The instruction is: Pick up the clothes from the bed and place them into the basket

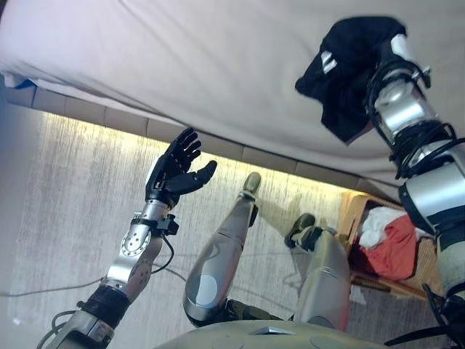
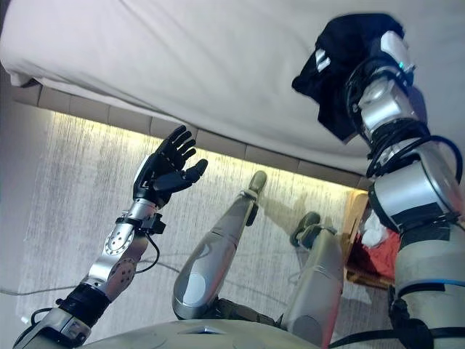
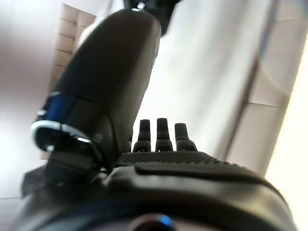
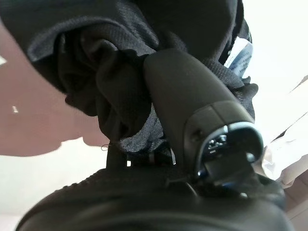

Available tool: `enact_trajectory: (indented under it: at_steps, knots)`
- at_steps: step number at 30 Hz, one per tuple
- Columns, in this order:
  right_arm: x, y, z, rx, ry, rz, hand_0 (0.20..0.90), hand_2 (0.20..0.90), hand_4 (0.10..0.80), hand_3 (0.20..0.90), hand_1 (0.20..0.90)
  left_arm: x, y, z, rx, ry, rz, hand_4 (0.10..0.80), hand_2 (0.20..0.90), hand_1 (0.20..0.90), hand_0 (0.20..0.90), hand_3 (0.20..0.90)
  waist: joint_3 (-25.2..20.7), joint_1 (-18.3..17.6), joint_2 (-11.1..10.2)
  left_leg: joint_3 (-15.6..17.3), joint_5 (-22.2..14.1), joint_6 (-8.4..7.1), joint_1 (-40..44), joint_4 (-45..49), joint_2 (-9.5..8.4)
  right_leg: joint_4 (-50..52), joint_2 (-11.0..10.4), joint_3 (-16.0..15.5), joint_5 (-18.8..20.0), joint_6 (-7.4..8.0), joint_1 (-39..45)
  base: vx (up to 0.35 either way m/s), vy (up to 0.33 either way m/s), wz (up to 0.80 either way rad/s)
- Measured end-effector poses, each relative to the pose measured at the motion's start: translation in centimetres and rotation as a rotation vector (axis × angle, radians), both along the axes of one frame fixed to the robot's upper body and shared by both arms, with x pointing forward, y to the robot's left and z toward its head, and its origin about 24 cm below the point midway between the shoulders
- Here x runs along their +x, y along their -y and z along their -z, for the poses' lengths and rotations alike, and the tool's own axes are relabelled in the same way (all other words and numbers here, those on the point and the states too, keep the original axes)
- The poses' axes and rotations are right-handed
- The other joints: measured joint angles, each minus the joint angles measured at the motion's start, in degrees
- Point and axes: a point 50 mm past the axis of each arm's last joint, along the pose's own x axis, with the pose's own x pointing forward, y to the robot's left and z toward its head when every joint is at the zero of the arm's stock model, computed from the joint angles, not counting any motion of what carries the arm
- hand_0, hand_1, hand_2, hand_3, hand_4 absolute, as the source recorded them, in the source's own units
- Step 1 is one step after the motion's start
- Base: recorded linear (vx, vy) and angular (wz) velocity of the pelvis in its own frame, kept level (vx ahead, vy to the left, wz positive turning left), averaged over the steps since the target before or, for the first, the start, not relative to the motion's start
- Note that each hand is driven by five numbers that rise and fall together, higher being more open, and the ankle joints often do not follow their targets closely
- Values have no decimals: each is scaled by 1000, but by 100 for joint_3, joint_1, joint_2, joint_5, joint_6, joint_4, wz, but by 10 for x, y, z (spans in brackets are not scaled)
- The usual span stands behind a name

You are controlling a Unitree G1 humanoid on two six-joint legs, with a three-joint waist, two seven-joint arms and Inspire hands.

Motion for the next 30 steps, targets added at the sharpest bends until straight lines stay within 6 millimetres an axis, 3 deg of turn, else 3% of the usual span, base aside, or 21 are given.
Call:
enact_trajectory:
  at_steps: [1, 4, 7, 10, 14, 20, 24, 30]
  knots:
    - [0, 1, 0, 2, 0, 1, 300, 300, 100, 200, 300, 0, 0, 0, 0, 2, 0, 800, 900, 900, 900, 900, 1, -18, -2, 9, 40, 51, 151, -108, 10, -106, 14, -26, 5, 1, 148, -3, -35, -9]
    - [-1, 3, 1, 39, 11, -6, 300, 300, 100, 200, 300, 3, 0, -1, 4, 4, -2, 800, 900, 900, 900, 900, 23, -83, -41, 87, 177, -1, 706, -461, 77, -513, 65, -45, 206, 176, 676, 18, -30, -13]
    - [-3, 6, 7, 79, 15, -21, 300, 300, 100, 200, 300, 5, -1, 0, 11, -2, -7, 800, 900, 900, 900, 900, 25, -146, -71, 146, 254, -32, 1446, -1037, 221, -1204, 219, -63, 437, 260, 1399, 48, 8, -21]
    - [-5, 8, -1, 67, 42, -58, 300, 300, 100, 200, 300, 6, -1, 3, 53, -15, -8, 800, 900, 900, 900, 900, -3, -269, -136, 276, 391, -37, 2052, -1715, 356, -1876, 377, -15, 651, 323, 1913, 74, 39, -32]
    - [-8, 6, -10, 73, 87, -130, 300, 300, 100, 200, 300, 7, -10, 18, 110, -103, -50, 800, 900, 900, 900, 900, -89, -517, -376, 525, 524, -17, 2724, -2315, 483, -2613, 596, 173, 996, 474, 2514, 94, 34, -35]
    - [-25, 25, -4, 127, 143, -139, 300, 300, 100, 200, 300, 5, -31, 28, 139, -161, -129, 800, 900, 900, 900, 900, -474, -870, -829, 855, 527, -18, 3375, -2889, 551, -3488, 718, 420, 1287, 573, 3141, 36, 18, -28]
    - [-39, 44, 10, 114, 135, -109, 300, 300, 100, 200, 300, 4, -39, 39, 139, -208, -169, 800, 900, 900, 900, 900, -955, -1246, -963, 1094, 531, -20, 3617, -3201, 569, -4450, 798, 582, 1773, 661, 3568, -53, 9, -33]
    - [-57, 59, 44, 129, 68, -74, 300, 300, 100, 200, 300, 1, -39, 54, 146, -262, -186, 800, 900, 900, 900, 900, -1375, -1617, -968, 1430, 532, -20, 3966, -3605, 598, -5084, 860, 903, 2029, 693, 3806, -107, -7, -30]
